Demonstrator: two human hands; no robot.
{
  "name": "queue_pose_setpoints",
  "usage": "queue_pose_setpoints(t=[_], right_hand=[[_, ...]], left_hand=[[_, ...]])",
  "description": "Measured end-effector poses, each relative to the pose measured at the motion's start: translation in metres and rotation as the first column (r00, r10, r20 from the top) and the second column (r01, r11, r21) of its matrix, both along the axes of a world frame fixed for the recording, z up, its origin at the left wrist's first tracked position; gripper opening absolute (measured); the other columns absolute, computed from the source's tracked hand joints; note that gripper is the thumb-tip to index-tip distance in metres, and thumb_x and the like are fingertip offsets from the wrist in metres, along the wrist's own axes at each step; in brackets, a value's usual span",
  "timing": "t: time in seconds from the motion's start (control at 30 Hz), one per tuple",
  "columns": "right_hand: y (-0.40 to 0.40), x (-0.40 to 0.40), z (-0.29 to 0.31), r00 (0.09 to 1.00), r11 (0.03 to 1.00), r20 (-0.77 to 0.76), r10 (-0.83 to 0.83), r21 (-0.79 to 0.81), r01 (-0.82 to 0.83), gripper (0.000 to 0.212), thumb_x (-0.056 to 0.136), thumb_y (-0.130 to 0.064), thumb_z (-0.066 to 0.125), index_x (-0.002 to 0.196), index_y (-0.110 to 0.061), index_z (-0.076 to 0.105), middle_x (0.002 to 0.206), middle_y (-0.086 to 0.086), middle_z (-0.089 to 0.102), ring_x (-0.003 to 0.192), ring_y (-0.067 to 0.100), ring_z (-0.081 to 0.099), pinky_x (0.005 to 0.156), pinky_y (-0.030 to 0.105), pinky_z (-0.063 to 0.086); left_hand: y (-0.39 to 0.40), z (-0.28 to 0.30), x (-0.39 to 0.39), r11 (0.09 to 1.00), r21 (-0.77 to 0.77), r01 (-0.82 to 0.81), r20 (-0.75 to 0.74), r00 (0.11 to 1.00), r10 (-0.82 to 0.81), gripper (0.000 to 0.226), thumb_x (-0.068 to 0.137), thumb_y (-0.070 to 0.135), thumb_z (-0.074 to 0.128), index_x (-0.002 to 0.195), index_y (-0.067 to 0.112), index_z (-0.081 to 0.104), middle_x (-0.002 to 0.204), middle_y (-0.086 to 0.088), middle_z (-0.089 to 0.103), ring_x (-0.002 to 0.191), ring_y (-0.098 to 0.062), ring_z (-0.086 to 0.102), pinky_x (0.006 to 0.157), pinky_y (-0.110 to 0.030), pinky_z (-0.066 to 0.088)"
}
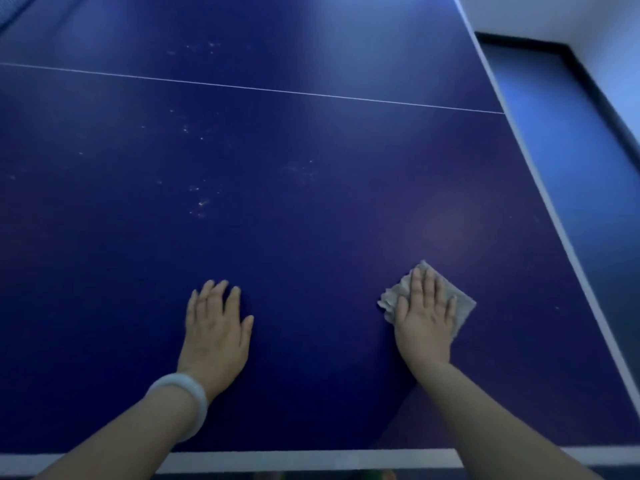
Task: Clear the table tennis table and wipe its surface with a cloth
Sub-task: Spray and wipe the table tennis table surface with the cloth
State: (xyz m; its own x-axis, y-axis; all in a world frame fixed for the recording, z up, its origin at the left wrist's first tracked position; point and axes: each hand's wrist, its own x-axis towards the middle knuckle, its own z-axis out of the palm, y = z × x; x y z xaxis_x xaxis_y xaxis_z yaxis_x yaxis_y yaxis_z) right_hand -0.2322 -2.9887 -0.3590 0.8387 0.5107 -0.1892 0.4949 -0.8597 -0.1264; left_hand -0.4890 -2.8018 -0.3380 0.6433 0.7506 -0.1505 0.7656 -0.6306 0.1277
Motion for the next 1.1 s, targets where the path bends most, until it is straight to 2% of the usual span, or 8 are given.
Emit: queue_pose_setpoints(t=[0.27,0.37,0.43,0.57,0.73,0.9,1.0,1.1], right_hand=[[-0.068,-0.049,-0.001,0.828,0.826,0.04,0.559,0.057,-0.56,0.057,0.104,-0.039,0.023,0.157,-0.022,0.012,0.164,-0.003,0.007,0.151,0.016,0.007,0.12,0.046,0.01],[-0.112,-0.005,0.0,0.92,0.921,0.054,0.388,0.005,-0.388,0.057,0.101,-0.041,0.016,0.156,-0.024,0.01,0.164,-0.005,0.004,0.151,0.014,0.004,0.121,0.046,0.006],[-0.119,0.016,0.003,0.998,0.998,0.026,0.063,-0.006,-0.063,0.057,0.099,-0.041,0.007,0.154,-0.025,0.001,0.163,-0.004,-0.004,0.151,0.012,-0.006,0.122,0.044,0.0],[-0.075,-0.011,0.006,0.943,0.942,0.009,-0.334,0.033,0.333,0.056,0.101,-0.038,0.009,0.152,-0.024,-0.011,0.163,0.0,-0.011,0.15,0.017,-0.012,0.122,0.048,0.0],[-0.058,-0.119,0.0,0.991,0.99,0.056,0.119,0.074,-0.123,0.061,0.1,-0.035,0.024,0.156,-0.016,0.011,0.164,0.004,0.004,0.152,0.023,0.003,0.12,0.05,0.011],[-0.132,-0.102,0.004,0.95,0.954,0.096,0.298,0.015,-0.301,0.057,0.1,-0.034,0.03,0.154,-0.018,0.024,0.163,0.001,0.014,0.15,0.02,0.016,0.117,0.049,0.016],[-0.167,-0.05,0.008,0.996,1.0,0.087,-0.02,0.009,0.019,0.056,0.101,-0.036,0.015,0.154,-0.019,0.018,0.163,0.001,0.009,0.151,0.018,0.007,0.12,0.048,0.01],[-0.161,-0.028,0.01,0.882,0.882,0.015,-0.471,0.026,0.471,0.053,0.103,-0.035,0.008,0.153,-0.024,-0.004,0.164,0.0,-0.007,0.15,0.015,-0.01,0.122,0.047,0.001]], left_hand=[[-0.077,-0.02,0.101,0.994,0.002,0.109,-0.02,0.994,-0.109,0.071,0.095,0.053,-0.006,0.151,0.01,-0.015,0.16,-0.019,-0.018,0.147,-0.032,-0.022,0.12,-0.049,-0.012],[-0.083,-0.026,0.102,0.996,0.048,0.07,-0.023,0.997,-0.069,0.076,0.093,0.054,-0.004,0.153,0.007,-0.007,0.16,-0.023,-0.008,0.148,-0.035,-0.013,0.12,-0.053,-0.004],[-0.082,-0.025,0.102,0.996,0.045,0.078,-0.023,0.997,-0.077,0.076,0.093,0.053,-0.004,0.153,0.006,-0.003,0.16,-0.023,-0.005,0.149,-0.035,-0.011,0.121,-0.053,-0.001],[-0.082,-0.026,0.102,0.996,0.036,0.078,-0.04,0.996,-0.077,0.073,0.095,0.05,-0.008,0.153,0.006,-0.006,0.16,-0.022,-0.008,0.148,-0.035,-0.013,0.12,-0.052,-0.003],[-0.082,-0.025,0.101,0.996,0.029,0.079,-0.035,0.996,-0.078,0.074,0.095,0.049,0.001,0.154,0.005,0.0,0.16,-0.023,-0.004,0.149,-0.035,-0.008,0.121,-0.052,0.0],[-0.081,-0.025,0.099,0.995,0.027,0.1,-0.044,0.994,-0.098,0.073,0.095,0.048,0.004,0.154,0.004,0.004,0.16,-0.024,-0.001,0.149,-0.036,-0.006,0.121,-0.052,0.001],[-0.082,-0.024,0.101,0.994,0.034,0.107,-0.031,0.994,-0.106,0.074,0.095,0.048,0.006,0.154,0.004,0.005,0.16,-0.024,0.0,0.149,-0.036,-0.004,0.121,-0.052,0.001],[-0.083,-0.023,0.101,0.994,0.036,0.101,-0.026,0.995,-0.1,0.074,0.094,0.048,0.007,0.154,0.003,0.005,0.16,-0.024,0.0,0.149,-0.036,-0.004,0.121,-0.052,0.0]])
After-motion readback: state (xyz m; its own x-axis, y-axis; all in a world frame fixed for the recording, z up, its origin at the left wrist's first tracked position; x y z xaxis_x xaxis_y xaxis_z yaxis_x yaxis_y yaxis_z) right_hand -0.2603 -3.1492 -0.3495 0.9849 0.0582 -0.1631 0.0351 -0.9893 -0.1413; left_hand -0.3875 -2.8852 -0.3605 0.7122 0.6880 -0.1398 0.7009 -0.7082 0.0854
